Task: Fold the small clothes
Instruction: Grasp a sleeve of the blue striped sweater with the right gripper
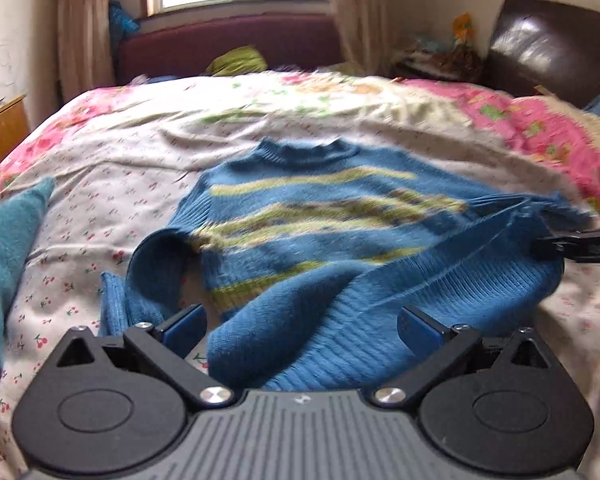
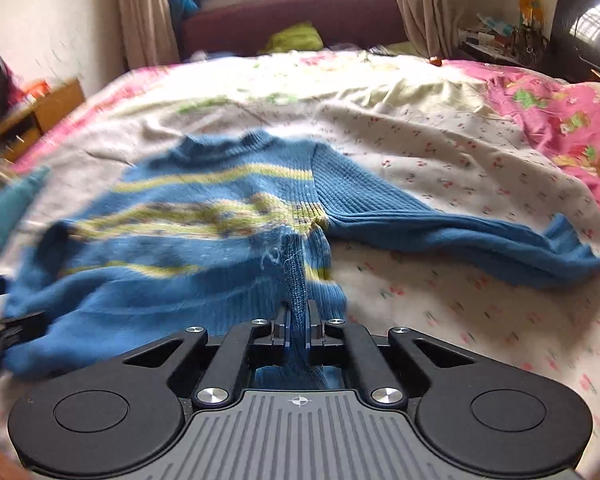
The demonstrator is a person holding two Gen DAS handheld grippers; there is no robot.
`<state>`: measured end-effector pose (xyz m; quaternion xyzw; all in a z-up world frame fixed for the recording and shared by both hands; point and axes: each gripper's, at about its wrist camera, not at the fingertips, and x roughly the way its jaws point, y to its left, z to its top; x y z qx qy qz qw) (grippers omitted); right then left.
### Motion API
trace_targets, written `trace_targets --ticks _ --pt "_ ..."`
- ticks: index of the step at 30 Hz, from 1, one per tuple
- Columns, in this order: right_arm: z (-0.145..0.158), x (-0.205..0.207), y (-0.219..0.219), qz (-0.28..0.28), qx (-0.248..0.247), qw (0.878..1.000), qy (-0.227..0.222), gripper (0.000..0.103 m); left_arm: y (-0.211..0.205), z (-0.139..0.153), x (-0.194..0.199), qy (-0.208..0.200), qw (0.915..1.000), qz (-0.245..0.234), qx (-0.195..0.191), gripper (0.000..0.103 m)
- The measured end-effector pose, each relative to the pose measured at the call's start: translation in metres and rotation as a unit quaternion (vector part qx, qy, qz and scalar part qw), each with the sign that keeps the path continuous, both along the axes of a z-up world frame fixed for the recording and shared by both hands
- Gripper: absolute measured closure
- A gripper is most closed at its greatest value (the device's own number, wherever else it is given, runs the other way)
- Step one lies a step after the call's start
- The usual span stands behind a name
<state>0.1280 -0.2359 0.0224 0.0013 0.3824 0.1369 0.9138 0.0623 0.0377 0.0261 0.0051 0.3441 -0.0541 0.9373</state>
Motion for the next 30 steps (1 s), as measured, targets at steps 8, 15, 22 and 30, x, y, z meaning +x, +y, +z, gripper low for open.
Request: trace_targets --ticks 8,15,22,30 --pt "0.008 -0.1 -0.058 0.037 -0.052 0.998 0.023 0.095 -0.012 0.002 -0.049 0.005 0.9968 -0.077 0.019 0.0" --pt "0.024 -0.113 -0.029 0.059 -0.04 0.997 -0.008 0.087 0.006 -0.006 -0.067 0.022 0.9972 -0.066 0.026 0.0" --pt "0.001 -0.111 0.115 0.288 -0.06 0.956 -0.004 0.064 0.05 0.002 -0.088 0.018 0.9989 -0.029 0.031 0.0" --pt "-0.034 -0.121 0.205 0.42 -0.138 0.896 -0.034 0.04 0.098 0.007 -0.105 0.007 0.9996 0.015 0.024 0.0"
